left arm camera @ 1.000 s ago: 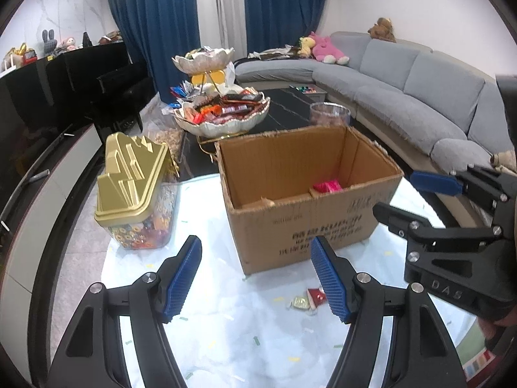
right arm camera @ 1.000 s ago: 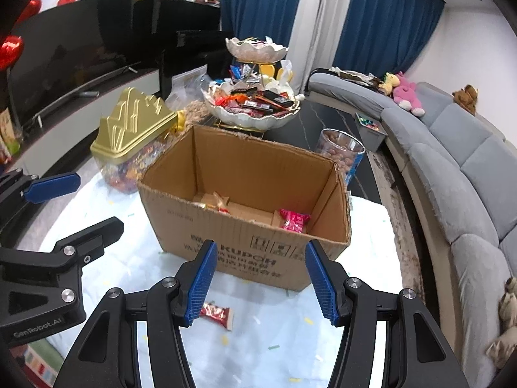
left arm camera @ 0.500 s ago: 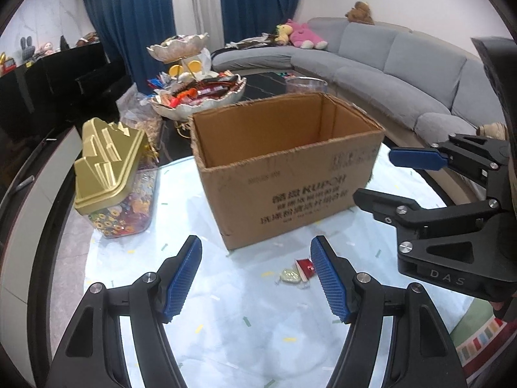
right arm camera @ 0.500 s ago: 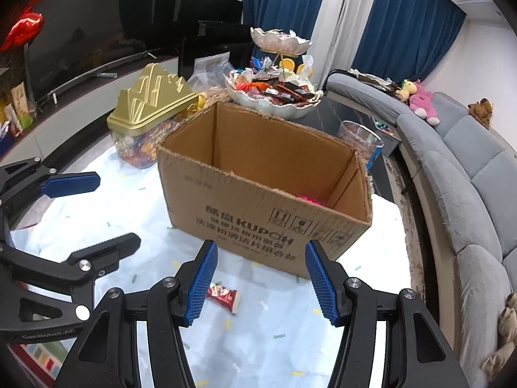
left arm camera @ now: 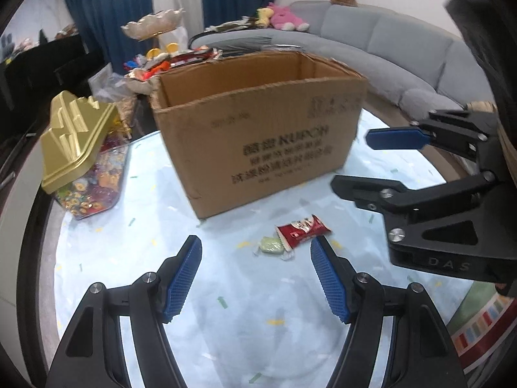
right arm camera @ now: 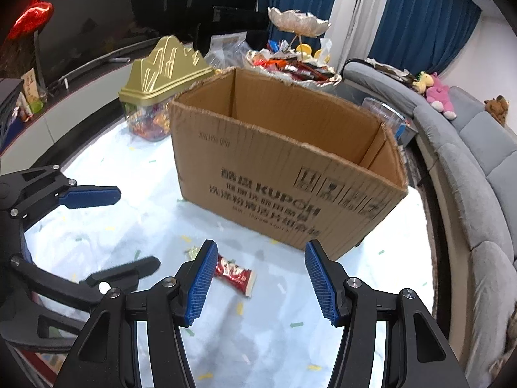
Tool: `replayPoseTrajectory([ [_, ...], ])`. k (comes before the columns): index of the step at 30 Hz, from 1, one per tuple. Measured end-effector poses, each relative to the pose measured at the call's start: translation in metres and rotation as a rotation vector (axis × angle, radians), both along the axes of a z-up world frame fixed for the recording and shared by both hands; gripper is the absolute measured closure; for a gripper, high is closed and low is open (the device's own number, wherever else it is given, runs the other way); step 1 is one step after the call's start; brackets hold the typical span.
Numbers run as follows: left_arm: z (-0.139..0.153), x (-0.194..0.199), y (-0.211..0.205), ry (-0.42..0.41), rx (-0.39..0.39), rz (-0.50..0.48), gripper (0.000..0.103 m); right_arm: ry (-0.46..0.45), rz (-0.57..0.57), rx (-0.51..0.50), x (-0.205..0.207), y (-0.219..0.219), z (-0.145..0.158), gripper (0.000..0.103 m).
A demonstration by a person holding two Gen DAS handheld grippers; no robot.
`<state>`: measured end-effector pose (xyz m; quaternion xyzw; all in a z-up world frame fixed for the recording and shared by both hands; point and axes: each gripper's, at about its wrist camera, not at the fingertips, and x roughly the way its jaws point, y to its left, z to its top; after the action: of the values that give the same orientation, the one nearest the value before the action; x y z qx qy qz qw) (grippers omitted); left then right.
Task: Organize snacks
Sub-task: 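Withdraw both open tools from the box toward the last two candies, then lower the left tool onto the pale green candy while the right tool lowers onto the red-white candy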
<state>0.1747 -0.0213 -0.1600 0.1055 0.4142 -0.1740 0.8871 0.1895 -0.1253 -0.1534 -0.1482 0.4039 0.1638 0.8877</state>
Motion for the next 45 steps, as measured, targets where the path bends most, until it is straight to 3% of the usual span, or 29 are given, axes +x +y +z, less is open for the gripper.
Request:
replayPoseTrajectory([
  [12,-0.032,0.003,-0.013,0.023,-0.001,-0.051,0.034,0.050,0.080,0.005,0.002,0.006,-0.030,0.047],
  [20,-0.052,0.009,-0.017,0.014,0.000,-0.068,0.034,0.096,0.131,-0.002,0.010,0.008,-0.047,0.061],
  [26,-0.061,0.013,-0.019,0.013,0.007,-0.079,0.041,0.108,0.164,0.003,0.014,0.009,-0.055,0.061],
  [45,-0.079,0.026,-0.025,0.047,0.019,-0.097,0.046,0.180,0.264,0.006,0.033,0.015,-0.085,0.061],
])
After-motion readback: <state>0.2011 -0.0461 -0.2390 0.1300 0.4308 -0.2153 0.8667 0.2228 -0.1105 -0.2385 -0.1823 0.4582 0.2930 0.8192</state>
